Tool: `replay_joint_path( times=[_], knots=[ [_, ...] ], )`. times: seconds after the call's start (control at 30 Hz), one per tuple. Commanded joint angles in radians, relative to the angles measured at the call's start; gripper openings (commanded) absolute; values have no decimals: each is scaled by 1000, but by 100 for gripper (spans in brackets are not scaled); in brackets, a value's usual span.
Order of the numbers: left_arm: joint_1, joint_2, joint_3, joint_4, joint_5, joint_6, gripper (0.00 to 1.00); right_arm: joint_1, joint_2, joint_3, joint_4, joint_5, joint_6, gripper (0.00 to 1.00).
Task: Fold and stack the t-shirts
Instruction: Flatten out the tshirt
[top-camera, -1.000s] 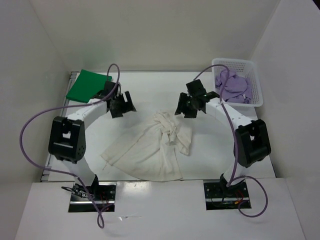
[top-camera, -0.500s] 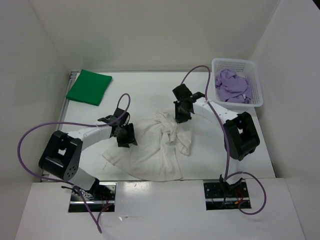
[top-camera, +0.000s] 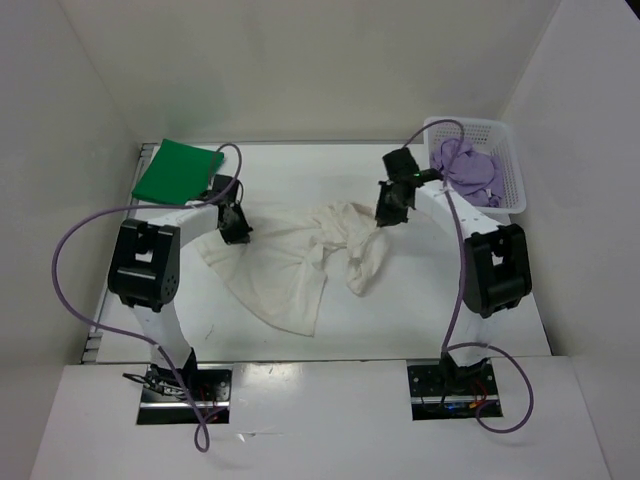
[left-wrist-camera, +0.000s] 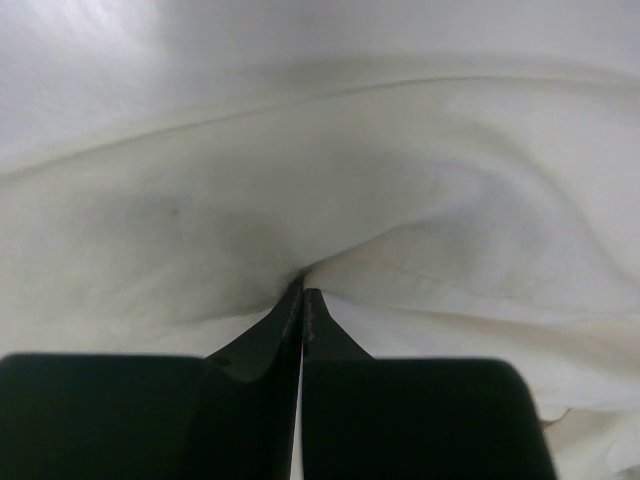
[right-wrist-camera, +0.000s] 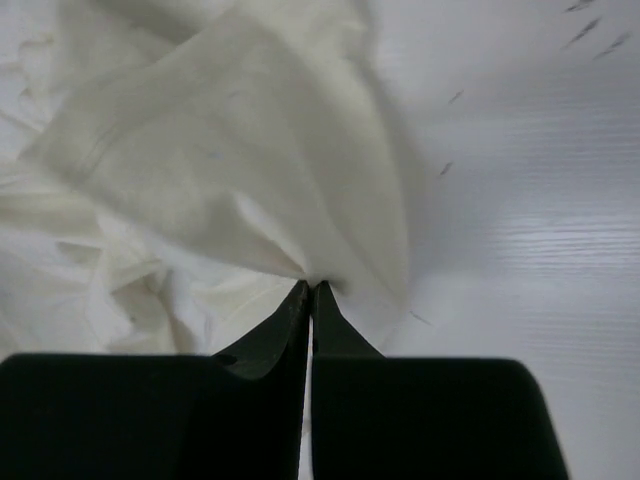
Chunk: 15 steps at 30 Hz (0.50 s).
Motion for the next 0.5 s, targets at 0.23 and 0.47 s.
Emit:
replay_joint_path(
  times=[0.23, 0.47],
  knots=[
    [220, 277, 521, -53, -156, 145, 17, -243, -41, 13, 68, -232, -4, 0],
    [229, 119, 424, -10, -22, 120, 88, -244, 27, 111, 68, -207, 16, 0]
  ],
)
